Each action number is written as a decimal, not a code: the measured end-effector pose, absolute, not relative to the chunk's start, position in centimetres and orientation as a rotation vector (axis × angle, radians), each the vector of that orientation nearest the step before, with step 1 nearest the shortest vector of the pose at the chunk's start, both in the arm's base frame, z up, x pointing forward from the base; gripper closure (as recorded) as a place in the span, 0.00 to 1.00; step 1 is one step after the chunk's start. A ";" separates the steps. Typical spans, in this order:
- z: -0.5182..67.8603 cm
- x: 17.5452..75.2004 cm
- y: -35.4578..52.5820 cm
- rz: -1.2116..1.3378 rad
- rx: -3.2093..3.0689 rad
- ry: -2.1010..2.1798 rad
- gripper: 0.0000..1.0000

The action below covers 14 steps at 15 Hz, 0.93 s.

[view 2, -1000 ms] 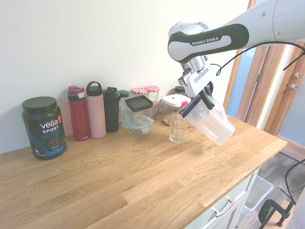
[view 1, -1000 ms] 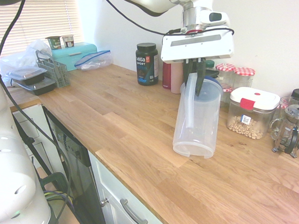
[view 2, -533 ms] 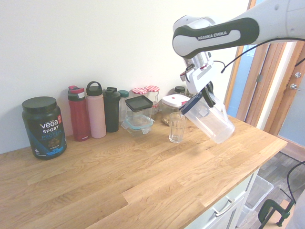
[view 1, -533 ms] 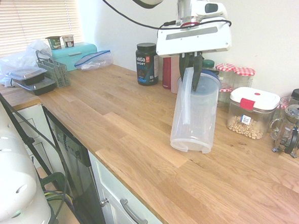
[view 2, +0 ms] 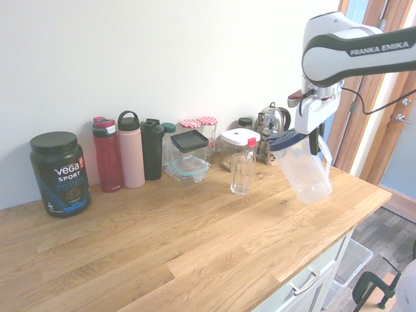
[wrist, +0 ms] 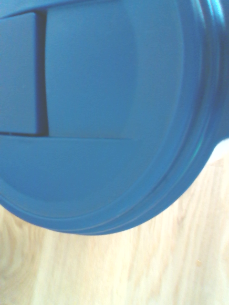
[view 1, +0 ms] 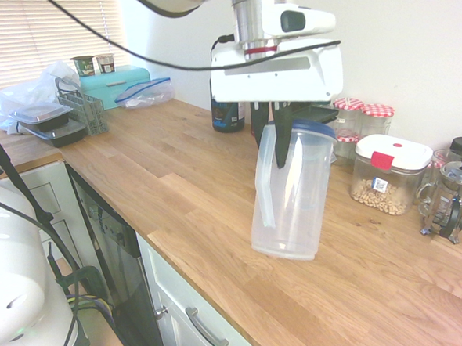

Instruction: Pour me some water

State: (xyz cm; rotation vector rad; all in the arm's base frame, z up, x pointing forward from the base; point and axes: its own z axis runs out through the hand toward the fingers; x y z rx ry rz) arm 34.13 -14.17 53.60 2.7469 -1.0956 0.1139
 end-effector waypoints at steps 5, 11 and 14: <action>51.1 30.9 -14.5 0.409 2.720 -1.330 1.00; 49.5 28.4 -13.7 0.541 2.632 -1.525 1.00; 51.8 26.9 -9.9 0.597 2.659 -1.483 1.00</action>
